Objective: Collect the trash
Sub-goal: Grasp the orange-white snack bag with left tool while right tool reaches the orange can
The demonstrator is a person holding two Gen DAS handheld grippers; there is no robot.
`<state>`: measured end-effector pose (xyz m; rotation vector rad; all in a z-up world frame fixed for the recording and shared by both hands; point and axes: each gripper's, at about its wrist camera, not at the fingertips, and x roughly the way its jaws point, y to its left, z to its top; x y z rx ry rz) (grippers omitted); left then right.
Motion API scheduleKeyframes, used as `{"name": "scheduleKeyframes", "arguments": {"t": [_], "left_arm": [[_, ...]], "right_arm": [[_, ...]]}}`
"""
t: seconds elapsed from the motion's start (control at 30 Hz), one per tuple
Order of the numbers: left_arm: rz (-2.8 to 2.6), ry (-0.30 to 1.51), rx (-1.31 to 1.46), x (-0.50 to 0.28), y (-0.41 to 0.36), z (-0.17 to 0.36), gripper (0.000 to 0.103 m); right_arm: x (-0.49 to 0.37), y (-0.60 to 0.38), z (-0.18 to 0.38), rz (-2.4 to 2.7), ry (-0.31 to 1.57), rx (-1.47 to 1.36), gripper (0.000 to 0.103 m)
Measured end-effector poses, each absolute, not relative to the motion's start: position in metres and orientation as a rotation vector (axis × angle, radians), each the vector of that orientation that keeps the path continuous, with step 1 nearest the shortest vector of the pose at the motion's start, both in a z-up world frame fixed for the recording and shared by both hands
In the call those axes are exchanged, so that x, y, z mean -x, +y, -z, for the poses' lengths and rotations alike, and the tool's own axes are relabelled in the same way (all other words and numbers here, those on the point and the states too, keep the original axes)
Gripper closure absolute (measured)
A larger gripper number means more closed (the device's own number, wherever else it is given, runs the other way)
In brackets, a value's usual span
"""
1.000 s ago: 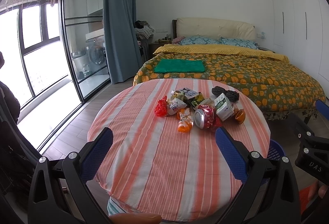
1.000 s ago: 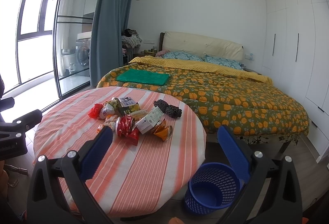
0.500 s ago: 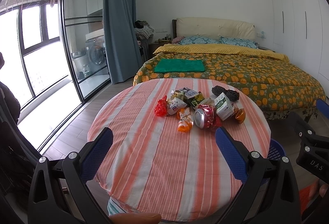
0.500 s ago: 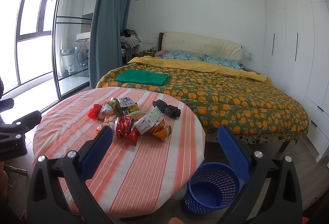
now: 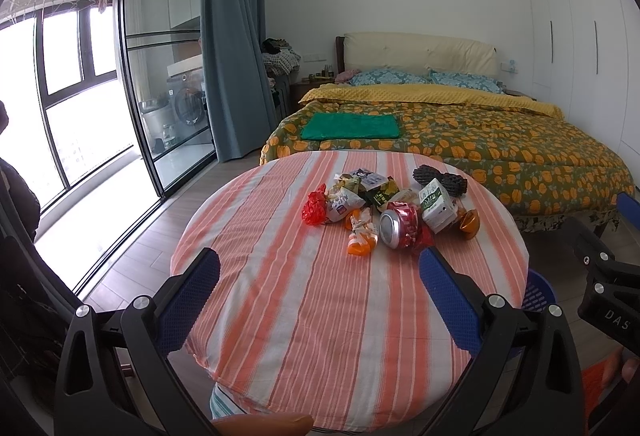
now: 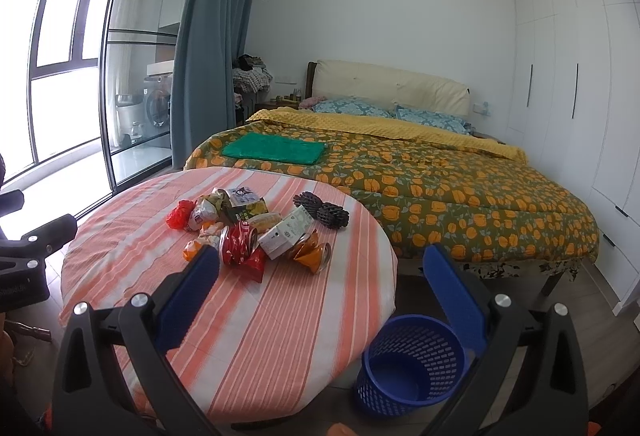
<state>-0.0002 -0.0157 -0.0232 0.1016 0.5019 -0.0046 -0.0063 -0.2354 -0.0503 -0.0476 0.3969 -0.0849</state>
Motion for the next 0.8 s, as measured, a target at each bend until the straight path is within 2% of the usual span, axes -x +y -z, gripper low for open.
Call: {"name": "scheduleKeyframes", "arguments": {"t": [0.23, 0.6, 0.8], "left_arm": [[0.033, 0.541, -0.1, -0.01, -0.011, 0.045, 0.004], [0.061, 0.792, -0.103, -0.076, 0.004, 0.125, 0.004], [0.196, 0.837, -0.08, -0.132, 0.001, 0.145, 0.004]], "right_arm": [[-0.002, -0.242, 0.061, 0.099, 0.417, 0.043, 0.005], [-0.051, -0.24, 0.118, 0.077, 0.563, 0.031, 0.005], [-0.07, -0.243, 0.149, 0.051, 0.637, 0.01, 0.005]]}}
